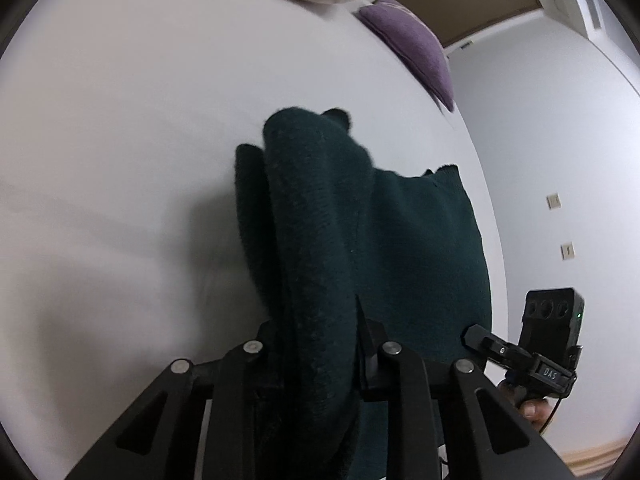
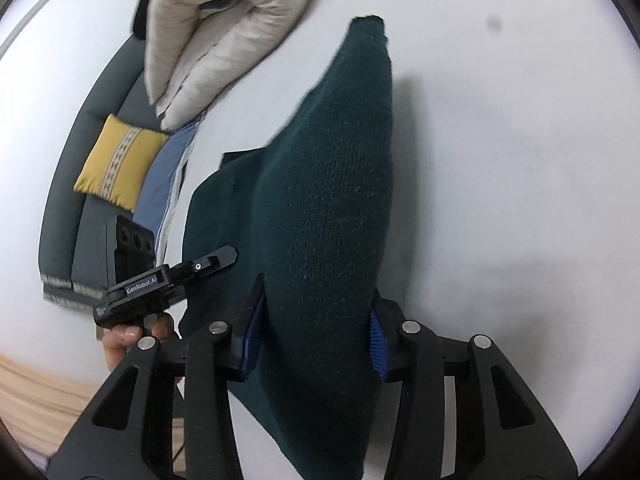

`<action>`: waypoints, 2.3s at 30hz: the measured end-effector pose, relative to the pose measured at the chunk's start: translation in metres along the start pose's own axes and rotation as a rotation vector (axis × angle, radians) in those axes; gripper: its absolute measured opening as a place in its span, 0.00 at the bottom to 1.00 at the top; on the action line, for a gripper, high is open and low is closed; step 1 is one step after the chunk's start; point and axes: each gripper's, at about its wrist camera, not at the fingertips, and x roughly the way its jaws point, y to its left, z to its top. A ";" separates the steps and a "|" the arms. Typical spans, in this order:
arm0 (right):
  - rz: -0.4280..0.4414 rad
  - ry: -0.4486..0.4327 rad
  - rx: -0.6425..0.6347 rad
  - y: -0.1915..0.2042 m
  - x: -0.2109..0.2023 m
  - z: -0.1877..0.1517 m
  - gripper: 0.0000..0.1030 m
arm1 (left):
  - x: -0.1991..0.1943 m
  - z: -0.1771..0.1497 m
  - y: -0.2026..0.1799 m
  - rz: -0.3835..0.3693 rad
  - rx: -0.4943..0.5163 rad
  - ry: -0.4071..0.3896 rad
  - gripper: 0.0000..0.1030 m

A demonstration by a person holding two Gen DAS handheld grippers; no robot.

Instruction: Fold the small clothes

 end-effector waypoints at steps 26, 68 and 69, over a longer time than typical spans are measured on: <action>0.056 -0.017 0.058 -0.014 -0.102 -0.232 0.39 | -0.026 -0.161 -0.039 0.033 0.107 0.036 0.25; -0.575 -0.446 -0.289 0.137 -0.191 -0.309 0.84 | -0.149 -0.301 -0.142 0.613 0.440 -0.615 1.00; -0.593 -0.447 -0.303 0.143 -0.190 -0.311 0.84 | -0.150 -0.301 -0.142 0.603 0.436 -0.611 1.00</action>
